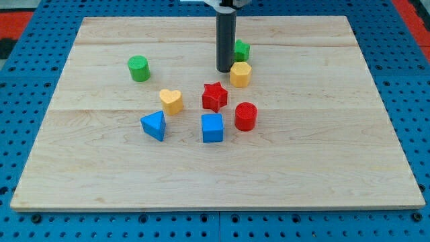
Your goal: Slide the yellow hexagon left and down a bit
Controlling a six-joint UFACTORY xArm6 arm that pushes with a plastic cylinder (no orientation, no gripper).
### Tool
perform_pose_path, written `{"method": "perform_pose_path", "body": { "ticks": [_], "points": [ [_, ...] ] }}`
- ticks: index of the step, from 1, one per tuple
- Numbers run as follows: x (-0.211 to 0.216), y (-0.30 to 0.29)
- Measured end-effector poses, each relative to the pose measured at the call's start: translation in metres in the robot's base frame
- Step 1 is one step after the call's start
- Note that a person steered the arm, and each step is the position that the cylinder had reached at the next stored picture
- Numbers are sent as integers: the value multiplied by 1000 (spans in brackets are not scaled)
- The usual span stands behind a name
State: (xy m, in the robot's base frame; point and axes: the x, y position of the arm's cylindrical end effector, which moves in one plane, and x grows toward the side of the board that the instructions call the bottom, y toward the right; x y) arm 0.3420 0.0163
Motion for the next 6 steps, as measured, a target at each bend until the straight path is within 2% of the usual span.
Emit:
{"method": "perform_pose_path", "body": {
  "ticks": [4,6],
  "points": [
    [0,0],
    [17,0]
  ]
}}
